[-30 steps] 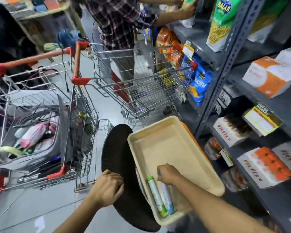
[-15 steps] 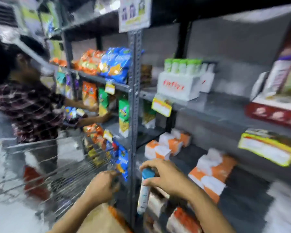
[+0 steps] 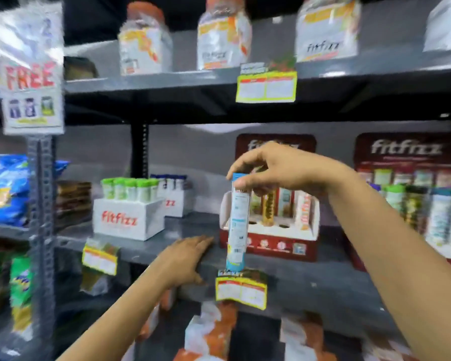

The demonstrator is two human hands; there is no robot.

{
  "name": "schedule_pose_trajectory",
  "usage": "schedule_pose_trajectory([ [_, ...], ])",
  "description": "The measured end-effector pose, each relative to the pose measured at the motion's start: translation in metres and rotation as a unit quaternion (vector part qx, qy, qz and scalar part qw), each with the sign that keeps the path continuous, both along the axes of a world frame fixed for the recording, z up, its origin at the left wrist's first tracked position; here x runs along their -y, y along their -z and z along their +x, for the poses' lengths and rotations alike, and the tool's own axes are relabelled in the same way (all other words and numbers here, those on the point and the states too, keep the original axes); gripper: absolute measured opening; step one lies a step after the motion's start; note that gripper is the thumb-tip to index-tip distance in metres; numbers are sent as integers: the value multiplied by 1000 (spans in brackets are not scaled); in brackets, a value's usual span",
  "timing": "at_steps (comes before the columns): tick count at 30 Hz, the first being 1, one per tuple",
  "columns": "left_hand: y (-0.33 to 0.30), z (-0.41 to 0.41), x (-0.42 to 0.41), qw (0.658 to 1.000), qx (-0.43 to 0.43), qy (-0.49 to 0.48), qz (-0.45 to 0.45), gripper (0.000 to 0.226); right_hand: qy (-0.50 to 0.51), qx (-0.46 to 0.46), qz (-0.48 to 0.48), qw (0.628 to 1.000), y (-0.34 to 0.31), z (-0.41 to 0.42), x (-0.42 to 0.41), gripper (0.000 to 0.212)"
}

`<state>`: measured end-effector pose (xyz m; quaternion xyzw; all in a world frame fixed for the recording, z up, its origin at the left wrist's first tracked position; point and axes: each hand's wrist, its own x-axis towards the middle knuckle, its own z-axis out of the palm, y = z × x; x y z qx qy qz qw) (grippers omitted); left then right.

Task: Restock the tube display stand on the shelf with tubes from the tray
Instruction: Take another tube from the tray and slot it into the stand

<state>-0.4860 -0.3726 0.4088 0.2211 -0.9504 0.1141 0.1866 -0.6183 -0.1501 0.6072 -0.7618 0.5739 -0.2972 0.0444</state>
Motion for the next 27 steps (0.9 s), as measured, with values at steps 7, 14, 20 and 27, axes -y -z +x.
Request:
schedule_pose_trajectory([
  [7,14,-3,11,1000,-28,1,-10,88,77,-86,90,989,-53,-41,-6,12],
  [14,13,-3,4,998,-59,9,-1,82,162,-136,97,973,-68,-58,11,16],
  [20,15,-3,1,996,-90,9,4,81,225,-171,115,952,-75,-73,23,16],
  [27,17,-3,0,995,-101,2,7,80,292,-266,80,915,-61,-96,45,33],
])
